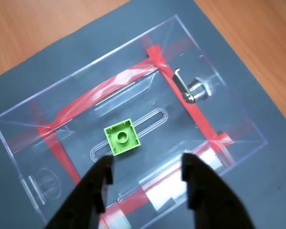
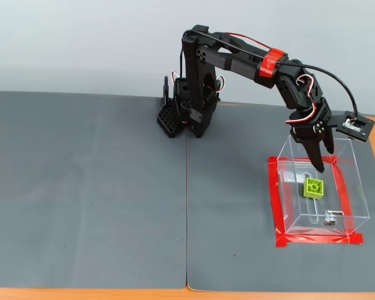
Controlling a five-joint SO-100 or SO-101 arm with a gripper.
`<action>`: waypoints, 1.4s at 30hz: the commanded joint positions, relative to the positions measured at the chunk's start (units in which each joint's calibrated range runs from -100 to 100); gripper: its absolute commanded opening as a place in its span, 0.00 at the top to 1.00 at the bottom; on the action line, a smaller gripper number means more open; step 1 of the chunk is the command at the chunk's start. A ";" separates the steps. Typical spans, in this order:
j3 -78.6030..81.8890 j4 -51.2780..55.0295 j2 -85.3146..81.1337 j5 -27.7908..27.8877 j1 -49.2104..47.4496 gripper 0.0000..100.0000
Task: Pick the green lego block and place it into the transparent box
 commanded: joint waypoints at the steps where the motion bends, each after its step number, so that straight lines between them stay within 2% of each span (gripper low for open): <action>1: -0.52 0.13 -0.60 0.21 0.77 0.98; 12: -3.32 0.22 -4.67 0.36 8.01 0.98; 22: -2.23 0.22 -14.84 0.42 22.48 0.98; 31: 6.63 0.22 -26.38 0.42 34.71 0.98; 36: 17.21 -0.04 -38.50 0.42 43.89 0.98; 42: 23.91 -0.56 -46.55 0.42 45.60 0.98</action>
